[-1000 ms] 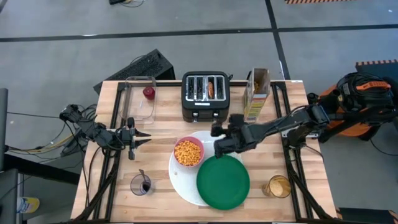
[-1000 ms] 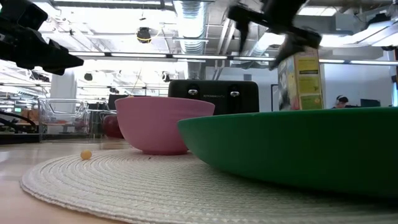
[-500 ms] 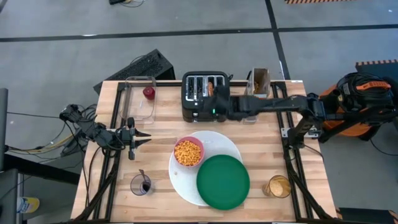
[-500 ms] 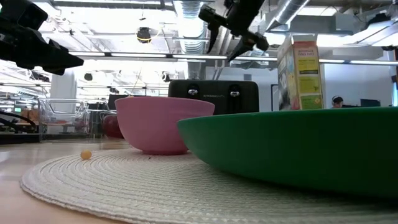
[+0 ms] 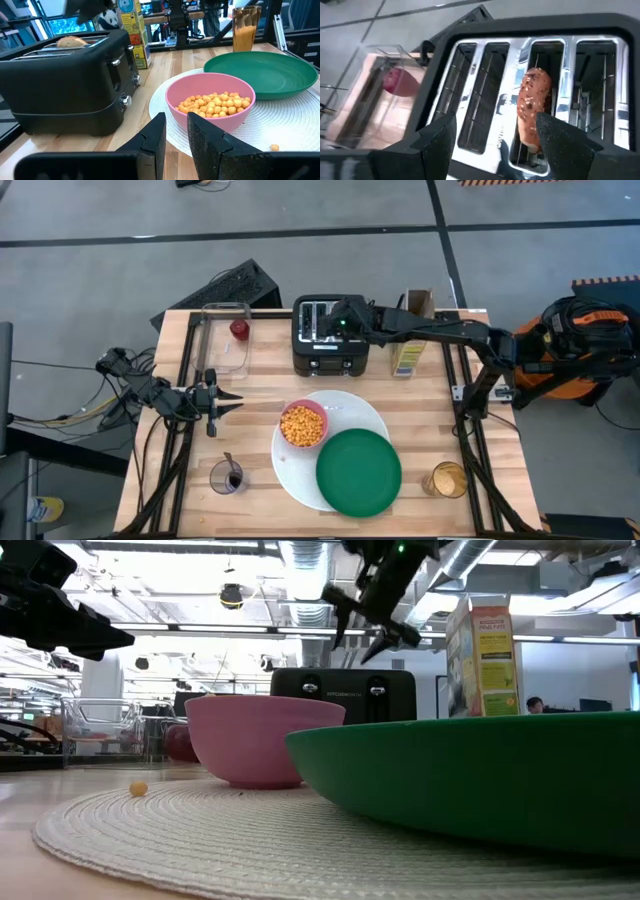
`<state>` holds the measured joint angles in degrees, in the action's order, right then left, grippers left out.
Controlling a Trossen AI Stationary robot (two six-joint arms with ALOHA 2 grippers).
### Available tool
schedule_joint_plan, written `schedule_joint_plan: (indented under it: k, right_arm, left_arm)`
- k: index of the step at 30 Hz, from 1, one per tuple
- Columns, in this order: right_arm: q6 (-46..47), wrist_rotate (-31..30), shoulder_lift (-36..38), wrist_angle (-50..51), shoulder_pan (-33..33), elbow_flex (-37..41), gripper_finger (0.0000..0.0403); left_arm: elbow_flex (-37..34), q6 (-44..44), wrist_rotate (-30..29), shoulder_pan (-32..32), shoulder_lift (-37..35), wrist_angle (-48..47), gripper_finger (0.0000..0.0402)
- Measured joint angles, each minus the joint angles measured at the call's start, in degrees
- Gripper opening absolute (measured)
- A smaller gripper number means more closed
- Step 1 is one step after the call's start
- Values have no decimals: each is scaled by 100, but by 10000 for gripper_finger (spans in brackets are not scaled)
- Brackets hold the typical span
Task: Arrange a breakfast setting
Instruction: Put the toasted bread on the green plate
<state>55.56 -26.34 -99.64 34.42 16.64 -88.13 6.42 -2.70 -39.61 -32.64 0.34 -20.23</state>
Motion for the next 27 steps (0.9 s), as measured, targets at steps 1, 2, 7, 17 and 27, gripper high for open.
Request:
schedule_joint_plan:
  k: [1, 2, 7, 17, 27]
  right_arm:
    - [-16, 16, -16, 117, 29, 15, 291]
    - [-40, 38, -21, 162, 54, 25, 291]
    - [-224, -38, -140, 152, 161, 17, 291]
    - [-336, -49, -447, 186, 288, 12, 291]
    - [-525, -81, -478, 176, 537, 12, 286]
  left_arm:
    - [0, 0, -3, 2, 0, -2, 68]
    - [0, 0, -3, 2, 0, -2, 68]
    - [1, 1, 13, 2, 0, 0, 68]
    - [0, -2, 15, 1, 0, 11, 68]
    - [0, -11, 18, 0, 0, 13, 68]
